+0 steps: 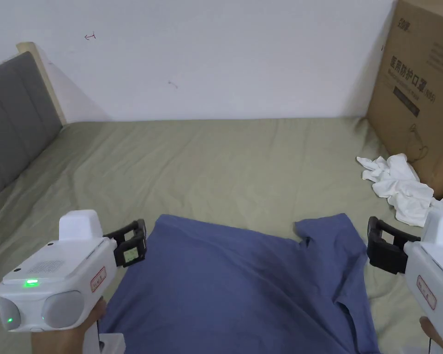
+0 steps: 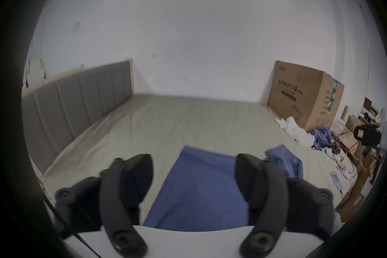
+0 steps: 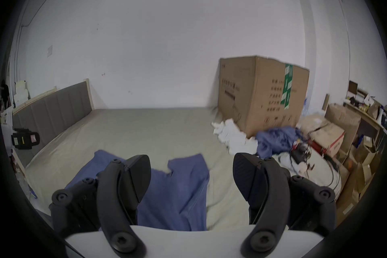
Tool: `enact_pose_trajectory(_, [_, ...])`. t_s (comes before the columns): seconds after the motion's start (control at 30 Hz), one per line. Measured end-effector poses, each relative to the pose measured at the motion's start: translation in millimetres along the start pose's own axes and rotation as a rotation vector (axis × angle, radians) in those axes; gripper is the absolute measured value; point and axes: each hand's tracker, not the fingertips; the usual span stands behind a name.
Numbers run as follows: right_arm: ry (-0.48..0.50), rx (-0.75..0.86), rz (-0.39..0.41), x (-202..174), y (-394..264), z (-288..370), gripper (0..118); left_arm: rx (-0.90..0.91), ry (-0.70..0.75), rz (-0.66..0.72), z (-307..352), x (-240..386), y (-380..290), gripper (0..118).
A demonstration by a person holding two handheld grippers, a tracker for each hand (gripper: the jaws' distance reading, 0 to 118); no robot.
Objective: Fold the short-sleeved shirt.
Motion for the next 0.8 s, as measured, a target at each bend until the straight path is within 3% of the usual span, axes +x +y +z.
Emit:
enact_pose_trajectory(0.1, [-0.028,0.02,0.016,-5,5,0,66,0.041,-0.027,-0.012,-7,9,4,30])
enact_pose_trajectory(0.13, [-0.028,0.025,0.011,-4,5,-1,39,0.049,-0.038,-0.016,-9,12,4,7])
enact_pose_trajectory(0.17, [-0.028,0.029,0.004,-4,6,-3,14,0.047,-0.042,-0.029,-14,15,5,1])
enact_pose_trajectory(0.2, [-0.025,0.027,0.0,-5,7,-6,0,0.047,-0.044,-0.042,-17,18,6,0])
enact_pose_trajectory(0.5, [-0.013,-0.006,0.003,-10,5,-33,0,-0.046,-0.11,-0.034,-81,26,12,0])
enact_pose_trajectory(0.8, [-0.03,-0.068,0.007,-8,1,-92,0,-0.343,-0.131,-0.015,-261,-2,9,0])
